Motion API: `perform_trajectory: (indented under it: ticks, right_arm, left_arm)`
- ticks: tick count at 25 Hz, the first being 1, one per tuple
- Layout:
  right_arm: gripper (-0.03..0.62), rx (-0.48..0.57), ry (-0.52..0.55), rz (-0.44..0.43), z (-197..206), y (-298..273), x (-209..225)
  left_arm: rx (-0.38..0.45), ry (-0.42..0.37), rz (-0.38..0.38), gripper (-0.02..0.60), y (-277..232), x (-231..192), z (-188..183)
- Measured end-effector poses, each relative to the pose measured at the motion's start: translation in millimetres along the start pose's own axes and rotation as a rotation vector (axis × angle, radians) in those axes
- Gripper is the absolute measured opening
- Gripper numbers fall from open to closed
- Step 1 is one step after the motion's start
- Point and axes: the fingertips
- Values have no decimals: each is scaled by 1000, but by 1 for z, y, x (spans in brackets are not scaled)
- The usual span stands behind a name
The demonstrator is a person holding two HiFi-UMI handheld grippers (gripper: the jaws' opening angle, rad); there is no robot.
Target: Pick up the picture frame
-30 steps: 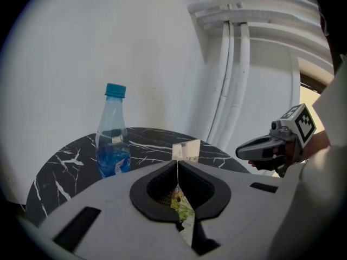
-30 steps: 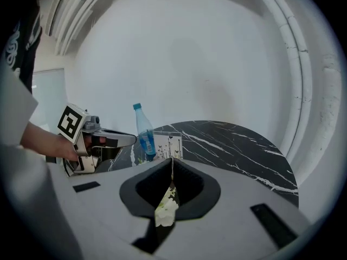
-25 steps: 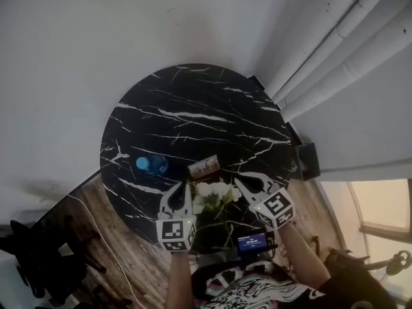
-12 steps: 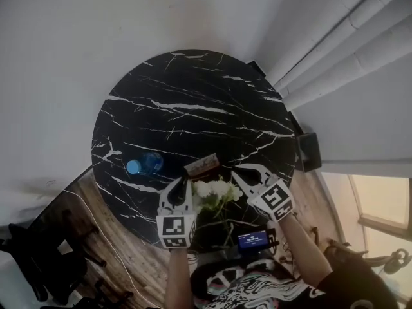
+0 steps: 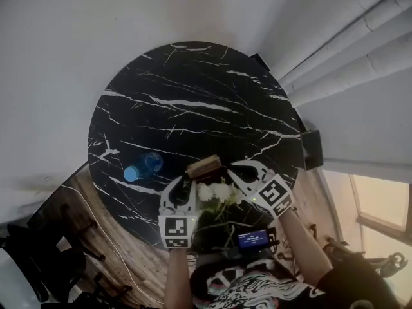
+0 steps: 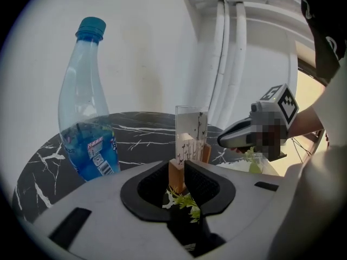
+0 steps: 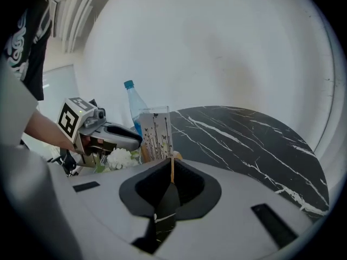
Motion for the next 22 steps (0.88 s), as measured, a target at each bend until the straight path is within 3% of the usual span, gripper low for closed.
perform_trajectory:
  ticks: [4, 7, 11, 22]
  right_arm:
    - [21, -14, 25, -21, 2, -7, 3]
    - [131, -33, 21, -40, 8, -12, 7]
    - [162, -39, 36, -51, 12, -20, 11]
    - [169, -80, 112, -98, 18, -43, 11]
  left_arm:
    - [-6, 4, 24, 118, -7, -1, 2]
    - [-11, -20, 38, 129, -11, -1, 3]
    - [-3, -25, 83, 151, -16, 4, 5]
    - [-33, -28, 145, 181, -33, 4, 9]
Point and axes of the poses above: the fingertips, and each gripper's own axes: y backward along the fingers, x to its right, z out of its underside, and after that the axes turned 10 degrees about -z, right-handed
